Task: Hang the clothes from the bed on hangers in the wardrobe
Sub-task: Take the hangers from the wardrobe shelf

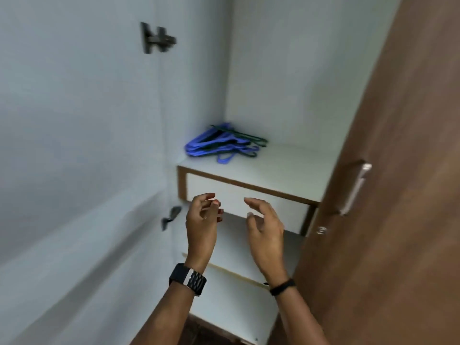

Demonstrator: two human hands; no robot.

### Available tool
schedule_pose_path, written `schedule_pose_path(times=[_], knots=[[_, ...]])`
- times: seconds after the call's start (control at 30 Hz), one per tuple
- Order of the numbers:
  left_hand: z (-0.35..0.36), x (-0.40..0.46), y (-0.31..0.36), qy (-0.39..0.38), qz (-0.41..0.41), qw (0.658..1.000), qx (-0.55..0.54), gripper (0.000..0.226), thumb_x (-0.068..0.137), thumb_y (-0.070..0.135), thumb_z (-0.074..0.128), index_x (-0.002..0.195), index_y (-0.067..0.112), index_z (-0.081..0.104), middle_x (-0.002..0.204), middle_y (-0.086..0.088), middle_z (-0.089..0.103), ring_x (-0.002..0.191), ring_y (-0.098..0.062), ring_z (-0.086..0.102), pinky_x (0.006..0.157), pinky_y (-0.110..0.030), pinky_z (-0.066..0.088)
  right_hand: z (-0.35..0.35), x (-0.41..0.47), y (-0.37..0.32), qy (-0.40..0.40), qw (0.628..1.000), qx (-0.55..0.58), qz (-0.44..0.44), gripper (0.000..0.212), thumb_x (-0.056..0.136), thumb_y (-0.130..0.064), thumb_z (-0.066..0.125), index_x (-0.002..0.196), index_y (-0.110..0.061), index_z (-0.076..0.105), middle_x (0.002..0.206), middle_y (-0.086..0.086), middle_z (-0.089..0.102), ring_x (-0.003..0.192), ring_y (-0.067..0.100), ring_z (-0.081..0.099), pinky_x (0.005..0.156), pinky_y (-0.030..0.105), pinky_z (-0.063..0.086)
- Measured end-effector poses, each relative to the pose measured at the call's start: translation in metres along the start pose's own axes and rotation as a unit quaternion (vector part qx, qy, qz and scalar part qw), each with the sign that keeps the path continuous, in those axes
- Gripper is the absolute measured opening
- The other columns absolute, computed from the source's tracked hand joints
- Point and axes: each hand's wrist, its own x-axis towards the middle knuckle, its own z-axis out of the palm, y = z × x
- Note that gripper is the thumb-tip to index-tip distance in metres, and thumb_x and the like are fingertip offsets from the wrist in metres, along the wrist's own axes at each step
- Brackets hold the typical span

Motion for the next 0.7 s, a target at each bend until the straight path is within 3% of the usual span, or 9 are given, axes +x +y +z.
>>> schedule_pose_path(times=[0.07,0.17,0.3,0.4,0.5,0.53,0.63,0.7], knots=[[0.05,0.005,-0.01,-0.084,-0.02,0.996,0.01,0.014,0.095,0.011,0.055,0.099,0.023,0.062,0.092,-0.002,0.068,0.08,-0.011,0.067,0.067,-0.023,0.055,-0.041,0.018,0.015,0.082,0.996,-0.022,0.014,0.037,0.087,0.01,0.052,0.109,-0.017,0.064,0.108,-0.009,0.059,0.099,-0.008,0.054,0.078,0.007,0.043],[0.124,0.013,-0.025,-0.209,-0.074,0.974,0.047,0.012,0.096,0.016,0.055,0.1,0.025,0.061,0.101,-0.003,0.066,0.089,-0.012,0.066,0.073,-0.026,0.055,-0.095,0.045,0.038,0.189,0.98,-0.045,0.047,0.037,0.087,0.01,0.052,0.113,-0.014,0.06,0.109,-0.007,0.053,0.103,0.004,0.054,0.084,0.013,0.044],[0.197,0.029,-0.033,-0.277,-0.088,0.95,0.111,0.028,0.1,0.021,0.046,0.125,0.014,0.057,0.114,0.002,0.062,0.107,-0.013,0.059,0.095,-0.032,0.05,-0.134,0.072,0.064,0.282,0.951,-0.066,0.108,0.038,0.088,0.005,0.056,0.123,-0.01,0.049,0.115,-0.003,0.041,0.093,0.011,0.051,0.083,0.023,0.046],[0.241,0.037,-0.028,-0.324,-0.065,0.935,0.132,0.033,0.103,0.025,0.04,0.131,0.014,0.053,0.129,-0.003,0.058,0.119,-0.016,0.053,0.104,-0.033,0.042,-0.147,0.084,0.078,0.287,0.949,-0.038,0.128,0.038,0.091,-0.003,0.058,0.125,-0.013,0.046,0.116,0.0,0.05,0.081,0.009,0.052,0.073,0.018,0.045],[0.264,0.039,-0.028,-0.36,-0.072,0.923,0.116,0.033,0.104,0.026,0.032,0.117,0.013,0.059,0.118,-0.015,0.064,0.11,-0.029,0.059,0.097,-0.042,0.045,-0.157,0.085,0.089,0.216,0.968,-0.055,0.119,0.018,0.097,-0.011,0.052,0.114,-0.016,0.055,0.103,0.001,0.062,0.093,0.017,0.057,0.08,0.03,0.048],[0.265,0.04,-0.031,-0.361,-0.079,0.924,0.103,0.034,0.105,0.027,0.031,0.115,0.013,0.06,0.115,-0.017,0.065,0.109,-0.031,0.06,0.098,-0.044,0.045,-0.158,0.084,0.09,0.194,0.972,-0.062,0.116,0.013,0.098,-0.013,0.051,0.109,-0.017,0.057,0.099,0.0,0.062,0.094,0.018,0.057,0.079,0.028,0.047],[0.262,0.034,-0.041,-0.354,-0.097,0.927,0.073,0.036,0.105,0.03,0.031,0.127,0.016,0.055,0.128,-0.003,0.06,0.119,-0.02,0.055,0.107,-0.041,0.041,-0.162,0.08,0.089,0.174,0.976,-0.068,0.114,0.009,0.099,-0.016,0.05,0.104,-0.02,0.056,0.095,0.001,0.062,0.091,0.018,0.057,0.073,0.018,0.043],[0.258,0.024,-0.043,-0.335,-0.097,0.936,0.056,0.035,0.104,0.034,0.033,0.132,0.022,0.05,0.131,0.012,0.048,0.125,-0.009,0.044,0.109,-0.03,0.034,-0.163,0.075,0.087,0.179,0.974,-0.079,0.112,0.009,0.099,-0.017,0.049,0.103,-0.022,0.056,0.095,0.002,0.062,0.09,0.019,0.057,0.073,0.02,0.044]])
